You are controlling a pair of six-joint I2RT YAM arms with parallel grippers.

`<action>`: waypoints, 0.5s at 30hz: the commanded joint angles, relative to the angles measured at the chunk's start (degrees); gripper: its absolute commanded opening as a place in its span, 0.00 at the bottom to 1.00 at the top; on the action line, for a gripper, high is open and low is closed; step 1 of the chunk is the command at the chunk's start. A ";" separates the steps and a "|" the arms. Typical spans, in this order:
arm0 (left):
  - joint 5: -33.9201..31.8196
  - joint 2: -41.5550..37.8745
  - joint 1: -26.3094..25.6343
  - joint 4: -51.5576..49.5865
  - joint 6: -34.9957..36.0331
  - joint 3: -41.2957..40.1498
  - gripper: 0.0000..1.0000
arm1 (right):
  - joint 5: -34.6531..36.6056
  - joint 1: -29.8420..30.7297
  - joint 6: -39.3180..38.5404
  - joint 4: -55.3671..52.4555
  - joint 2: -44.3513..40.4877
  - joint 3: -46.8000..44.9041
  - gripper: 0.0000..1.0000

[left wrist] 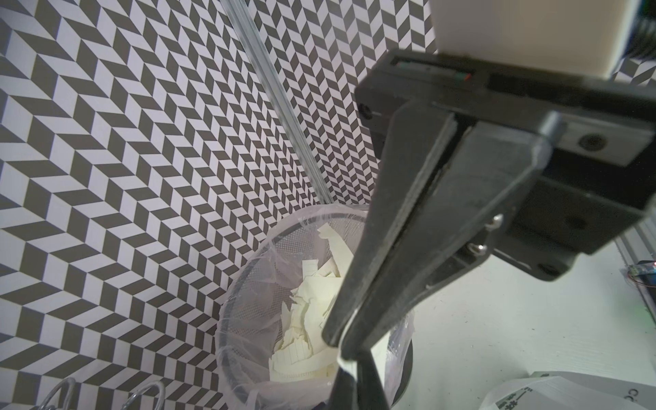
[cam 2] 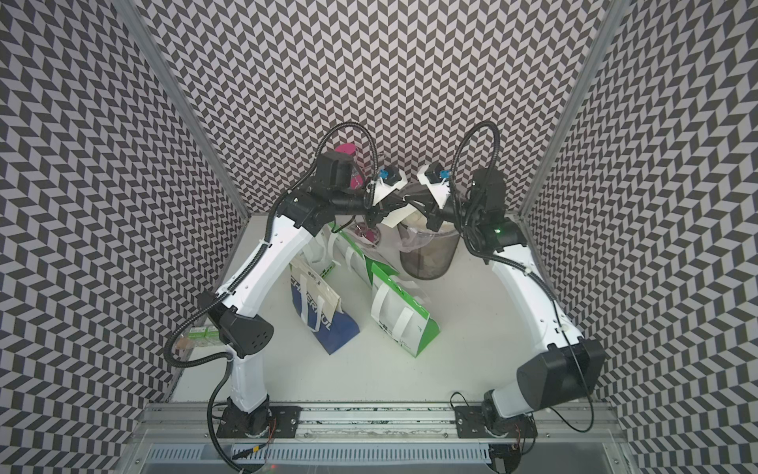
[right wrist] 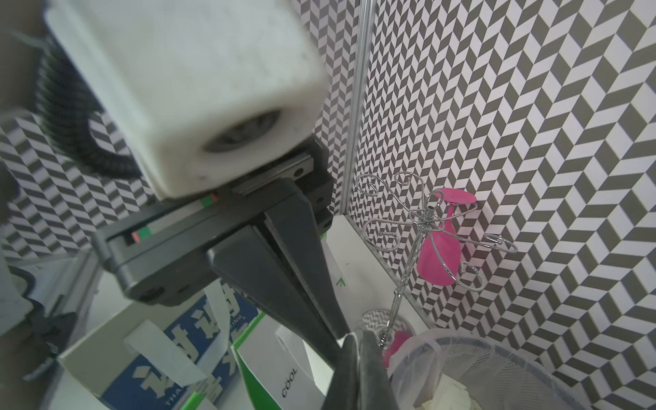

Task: Shred takeout receipts and throw away
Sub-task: Shred the takeout receipt.

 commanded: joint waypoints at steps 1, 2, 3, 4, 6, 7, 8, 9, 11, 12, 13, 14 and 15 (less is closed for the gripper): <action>-2.40 -0.61 -1.47 1.00 2.43 1.15 0.00 | 3.29 1.68 -2.31 -2.23 0.80 1.38 0.00; -3.93 -0.79 -1.73 1.45 2.76 0.79 0.00 | 5.11 2.25 -2.93 -2.80 0.73 1.66 0.00; -5.78 -1.08 -2.07 2.11 3.48 0.23 0.00 | 8.37 3.14 -3.41 -3.10 0.64 1.83 0.00; -7.94 -1.35 -2.55 2.82 4.34 -0.32 0.00 | 12.37 4.25 -3.95 -3.19 0.48 1.80 0.00; -12.60 -1.99 -3.89 4.31 7.06 -1.31 0.00 | 20.52 6.05 -3.41 -1.67 -0.09 0.77 0.00; -15.36 -2.62 -4.93 5.51 8.91 -2.46 0.00 | 24.36 6.84 -2.85 -0.37 -0.36 0.08 0.00; -17.69 -3.27 -5.81 6.95 10.63 -3.81 0.00 | 26.85 7.21 -2.05 0.64 -0.42 -0.38 0.00; -20.12 -4.20 -6.74 8.85 12.44 -5.70 0.00 | 28.87 7.38 -0.49 1.23 -0.27 -0.30 0.00; -22.22 -5.55 -7.71 11.99 14.51 -8.74 0.00 | 31.33 7.57 2.06 2.46 -0.15 -0.36 0.00; -22.47 -6.08 -7.97 12.96 14.98 -9.54 0.00 | 32.18 7.58 3.41 3.82 -0.39 -0.98 0.00; -22.73 -6.51 -8.29 13.68 15.56 -10.18 0.00 | 32.81 7.51 4.56 4.81 -0.47 -1.40 0.00; -23.27 -7.20 -8.76 14.72 16.58 -11.28 0.00 | 33.45 7.41 5.73 5.93 -0.51 -1.71 0.00; -23.76 -8.19 -9.17 16.33 17.53 -13.09 0.00 | 34.10 7.39 6.36 6.45 -0.21 -1.77 0.00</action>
